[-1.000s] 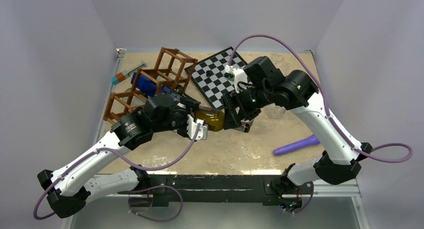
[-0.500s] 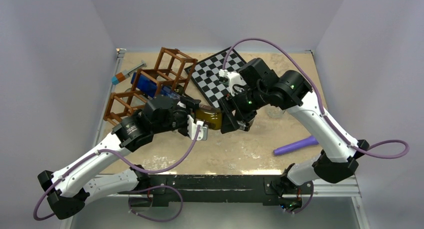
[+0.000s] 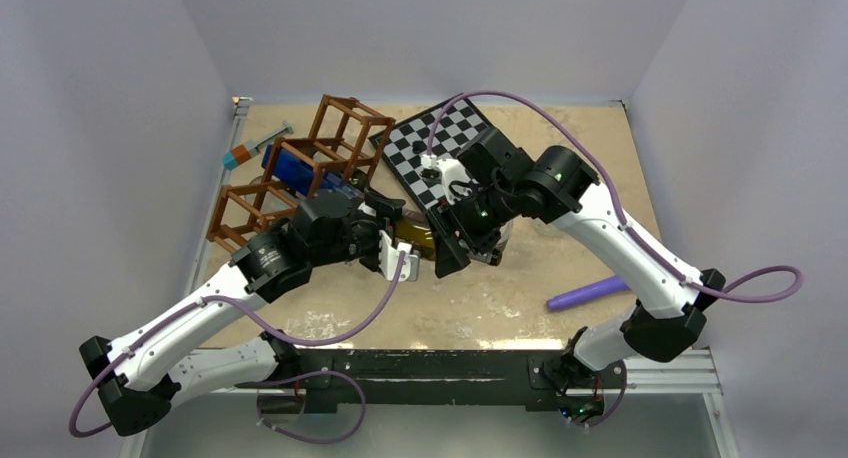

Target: Put the wine bottle on the wine rack

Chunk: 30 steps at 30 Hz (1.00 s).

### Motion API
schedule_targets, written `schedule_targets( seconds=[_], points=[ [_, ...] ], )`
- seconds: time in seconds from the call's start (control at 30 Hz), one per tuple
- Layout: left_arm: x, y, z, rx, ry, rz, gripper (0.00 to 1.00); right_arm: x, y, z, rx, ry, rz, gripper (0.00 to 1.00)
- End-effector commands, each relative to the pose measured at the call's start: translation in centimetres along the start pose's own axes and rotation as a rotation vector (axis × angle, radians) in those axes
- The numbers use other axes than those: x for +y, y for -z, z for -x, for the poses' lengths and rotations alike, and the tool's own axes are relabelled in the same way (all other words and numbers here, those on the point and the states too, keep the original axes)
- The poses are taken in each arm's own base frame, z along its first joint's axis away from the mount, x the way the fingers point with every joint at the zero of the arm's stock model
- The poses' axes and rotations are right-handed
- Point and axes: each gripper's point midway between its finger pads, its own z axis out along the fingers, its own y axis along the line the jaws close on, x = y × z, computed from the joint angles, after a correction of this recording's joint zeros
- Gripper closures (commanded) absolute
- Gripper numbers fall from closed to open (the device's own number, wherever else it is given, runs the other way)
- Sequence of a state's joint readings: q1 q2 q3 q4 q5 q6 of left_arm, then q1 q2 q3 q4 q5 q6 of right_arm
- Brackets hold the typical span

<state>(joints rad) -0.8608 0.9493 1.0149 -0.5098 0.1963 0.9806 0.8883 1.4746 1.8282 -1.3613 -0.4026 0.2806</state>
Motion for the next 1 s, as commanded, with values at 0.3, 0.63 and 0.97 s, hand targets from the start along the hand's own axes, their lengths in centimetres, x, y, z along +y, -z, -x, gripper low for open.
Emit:
schedule_targets(
  seconds=[0.3,0.63,0.97],
  points=[
    [5.9,1.6,3.4,-0.113,0.070,0.249,1.00,-0.2,-1.1,-0.1,0.001,0.045,-0.055,1.00],
    [4.7,2.4,3.1,-0.133,0.051,0.251,0.01,-0.9,2.4,2.7,-0.261,0.060,-0.162,1.00],
    [3.1,3.4,3.4,-0.171,0.105,0.217,0.01,-2.9,7.2,4.6,-0.530,0.021,-0.316,1.00]
  ],
)
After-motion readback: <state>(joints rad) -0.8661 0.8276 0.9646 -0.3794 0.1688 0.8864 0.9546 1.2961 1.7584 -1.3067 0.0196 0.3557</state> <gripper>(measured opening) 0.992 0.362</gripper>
